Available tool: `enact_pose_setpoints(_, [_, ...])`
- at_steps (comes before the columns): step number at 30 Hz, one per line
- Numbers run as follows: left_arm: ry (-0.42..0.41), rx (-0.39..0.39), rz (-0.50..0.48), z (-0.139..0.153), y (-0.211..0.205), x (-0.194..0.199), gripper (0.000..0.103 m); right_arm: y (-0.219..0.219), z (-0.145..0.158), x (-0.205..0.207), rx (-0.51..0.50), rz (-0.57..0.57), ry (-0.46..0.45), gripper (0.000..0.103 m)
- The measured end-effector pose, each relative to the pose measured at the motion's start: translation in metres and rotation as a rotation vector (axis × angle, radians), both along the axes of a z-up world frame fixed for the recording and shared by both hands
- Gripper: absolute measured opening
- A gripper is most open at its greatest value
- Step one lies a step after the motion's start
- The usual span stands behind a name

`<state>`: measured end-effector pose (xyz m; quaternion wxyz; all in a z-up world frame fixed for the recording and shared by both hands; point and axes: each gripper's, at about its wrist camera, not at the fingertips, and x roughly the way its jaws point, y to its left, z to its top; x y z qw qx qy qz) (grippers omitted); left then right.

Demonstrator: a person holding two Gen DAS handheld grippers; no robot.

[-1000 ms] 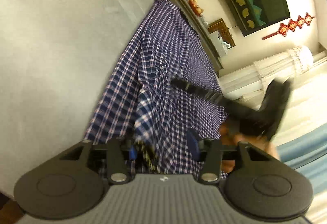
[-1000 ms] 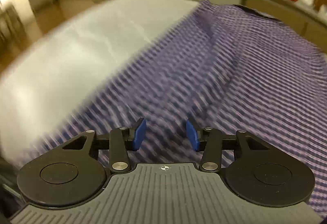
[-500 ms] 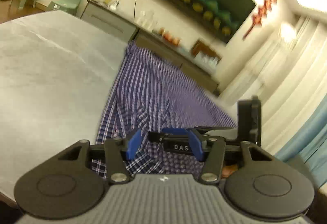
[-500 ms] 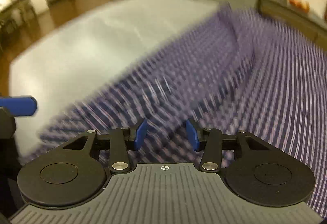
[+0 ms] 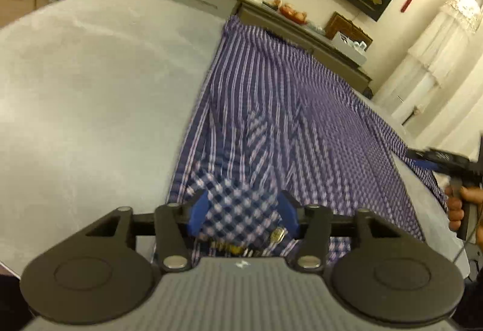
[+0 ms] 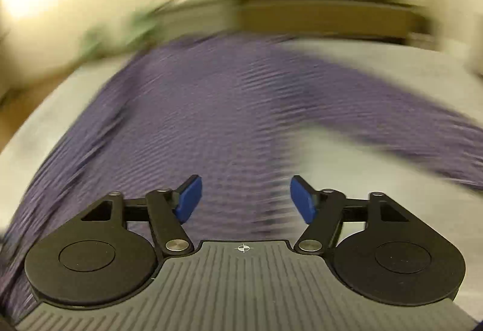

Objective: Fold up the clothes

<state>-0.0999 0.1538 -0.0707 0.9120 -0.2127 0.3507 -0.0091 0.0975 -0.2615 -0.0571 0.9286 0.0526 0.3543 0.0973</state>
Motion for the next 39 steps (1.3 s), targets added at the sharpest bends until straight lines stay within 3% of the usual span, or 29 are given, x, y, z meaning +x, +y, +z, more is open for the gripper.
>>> enact_pose_setpoints(4, [-0.068,0.043,-0.076,0.043,-0.029,0.022,0.057,-0.149,-0.010,0.000,0.097,-0.541,-0.014,0.076])
enact_pose_setpoints(8, [-0.124,0.069,-0.237,0.078,-0.083,0.051,0.064,-0.237,-0.040,-0.007,0.116,-0.765,0.042,0.076])
enact_pose_setpoints(11, [-0.123,0.068,-0.403,0.083,-0.141,0.078,0.068,-0.253,-0.056,-0.011,0.105,-0.725,0.057,0.074])
enact_pose_setpoints(13, [-0.111,0.109,-0.507,0.078,-0.184,0.093,0.069,-0.251,-0.055,-0.006,0.081,-0.645,0.052,0.062])
enact_pose_setpoints(14, [-0.110,0.142,-0.562,0.074,-0.209,0.101,0.070,-0.250,-0.055,-0.004,0.069,-0.604,0.049,0.031])
enact_pose_setpoints(16, [-0.122,0.225,-0.653,0.064,-0.254,0.113,0.073,-0.257,-0.053,-0.003,0.104,-0.558,0.055,0.007])
enact_pose_setpoints(17, [-0.130,0.270,-0.696,0.059,-0.276,0.117,0.074,-0.264,-0.051,-0.003,0.140,-0.545,0.062,0.003])
enact_pose_setpoints(23, [-0.234,0.476,-0.849,0.022,-0.394,0.146,0.077,-0.272,-0.029,-0.012,0.373,-0.463,0.005,0.000])
enact_pose_setpoints(31, [-0.437,0.774,-0.958,-0.036,-0.517,0.171,0.079,-0.264,-0.007,-0.029,0.518,-0.363,-0.038,0.000])
enact_pose_setpoints(33, [-0.497,0.843,-0.942,-0.045,-0.542,0.176,0.086,-0.261,-0.003,-0.031,0.530,-0.338,-0.043,0.000])
enact_pose_setpoints(39, [-0.571,0.842,-0.990,-0.062,-0.569,0.184,0.092,-0.263,0.019,-0.048,0.581,-0.280,-0.086,0.000])
